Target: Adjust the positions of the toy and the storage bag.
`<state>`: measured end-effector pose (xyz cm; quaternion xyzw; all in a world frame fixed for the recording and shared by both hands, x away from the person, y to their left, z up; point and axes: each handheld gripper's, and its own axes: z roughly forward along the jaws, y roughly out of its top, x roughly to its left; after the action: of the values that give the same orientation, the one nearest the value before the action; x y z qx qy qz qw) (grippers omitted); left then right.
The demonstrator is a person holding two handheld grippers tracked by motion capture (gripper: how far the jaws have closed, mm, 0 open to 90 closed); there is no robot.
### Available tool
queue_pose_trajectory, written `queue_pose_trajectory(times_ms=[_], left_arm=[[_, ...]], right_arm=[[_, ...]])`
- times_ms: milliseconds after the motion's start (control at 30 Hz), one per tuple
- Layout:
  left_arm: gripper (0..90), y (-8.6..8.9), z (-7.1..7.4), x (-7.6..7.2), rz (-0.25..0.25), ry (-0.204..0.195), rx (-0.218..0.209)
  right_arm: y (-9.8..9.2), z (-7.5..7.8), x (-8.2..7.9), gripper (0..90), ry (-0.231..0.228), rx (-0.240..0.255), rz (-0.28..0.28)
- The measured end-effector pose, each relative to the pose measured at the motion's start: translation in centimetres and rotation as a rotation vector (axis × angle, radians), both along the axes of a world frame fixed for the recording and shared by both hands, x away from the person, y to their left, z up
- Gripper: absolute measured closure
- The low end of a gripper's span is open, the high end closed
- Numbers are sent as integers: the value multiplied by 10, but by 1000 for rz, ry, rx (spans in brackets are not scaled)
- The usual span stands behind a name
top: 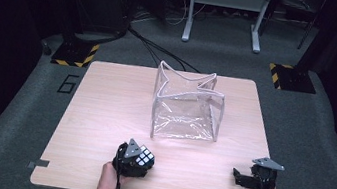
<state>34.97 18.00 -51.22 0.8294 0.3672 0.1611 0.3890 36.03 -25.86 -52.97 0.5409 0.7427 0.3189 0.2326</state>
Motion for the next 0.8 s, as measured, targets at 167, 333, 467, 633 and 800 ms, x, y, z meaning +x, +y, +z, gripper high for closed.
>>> queue_pose_trajectory(times_ms=[167,333,467,633,800], left_arm=[[332,-6,-2,1,-18,3,-4],[332,-11,-3,1,-27,10,-7],[332,-16,-5,1,-36,12,-14],[332,-21,-5,2,-45,5,-19],[332,-26,-6,2,-53,10,-20]], right_arm=[[0,0,0,31,0,0,0],[0,0,0,32,0,3,2],[0,0,0,32,1,3,2],[0,0,0,32,0,3,3],[0,0,0,33,1,4,3]])
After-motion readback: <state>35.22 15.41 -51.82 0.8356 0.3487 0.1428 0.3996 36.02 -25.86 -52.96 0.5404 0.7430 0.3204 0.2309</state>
